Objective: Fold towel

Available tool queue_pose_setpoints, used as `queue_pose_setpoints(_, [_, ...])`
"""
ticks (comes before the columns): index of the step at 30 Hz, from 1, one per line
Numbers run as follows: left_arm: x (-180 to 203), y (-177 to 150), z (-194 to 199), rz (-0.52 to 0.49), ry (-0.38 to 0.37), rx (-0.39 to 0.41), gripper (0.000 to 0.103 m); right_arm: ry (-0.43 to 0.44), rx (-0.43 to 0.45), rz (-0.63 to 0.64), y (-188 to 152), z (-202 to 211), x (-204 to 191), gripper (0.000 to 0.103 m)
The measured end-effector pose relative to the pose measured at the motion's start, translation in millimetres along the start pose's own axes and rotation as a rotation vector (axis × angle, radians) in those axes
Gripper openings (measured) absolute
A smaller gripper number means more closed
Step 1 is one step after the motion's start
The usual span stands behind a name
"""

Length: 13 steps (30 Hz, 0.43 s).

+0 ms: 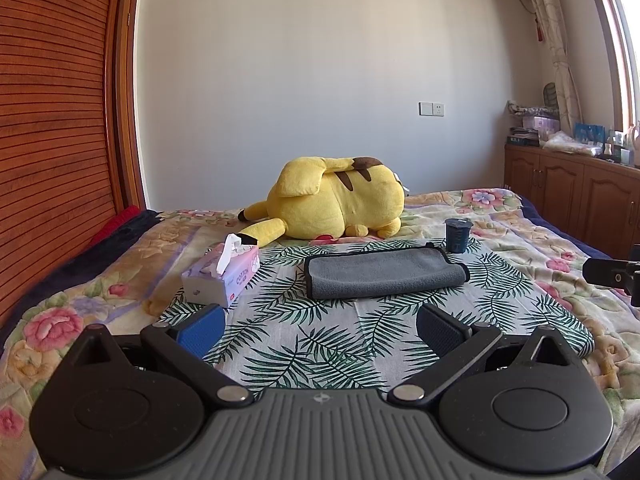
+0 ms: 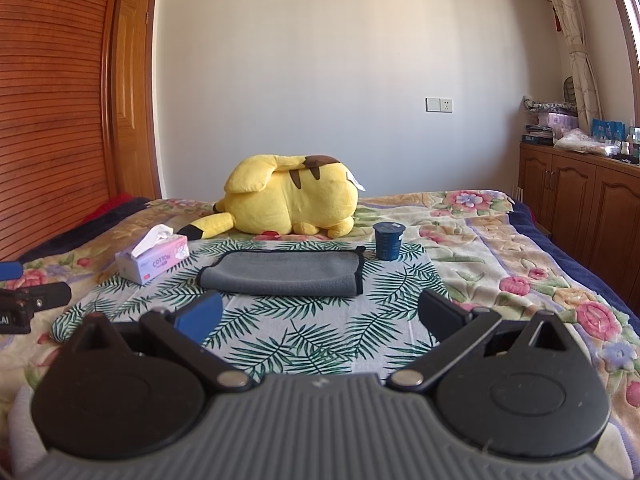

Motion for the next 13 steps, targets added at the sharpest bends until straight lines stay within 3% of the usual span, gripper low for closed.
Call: queue_pose_setpoints(13, [2.4,1.2,-0.2,-0.011,-0.003,-0.002,0.086,0.0,0.001,0.001,0.0,-0.1,-0.3,0.103])
Point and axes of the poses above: each gripper's, at about its wrist camera, not at the fingertips, and z roughly against the way its jaws point, x to its right, y to its top, the point moved 7 cm from there along -z, roughly the way its jaws point, and after that the axes turned 1 degree about x, right-handed, at the moved point
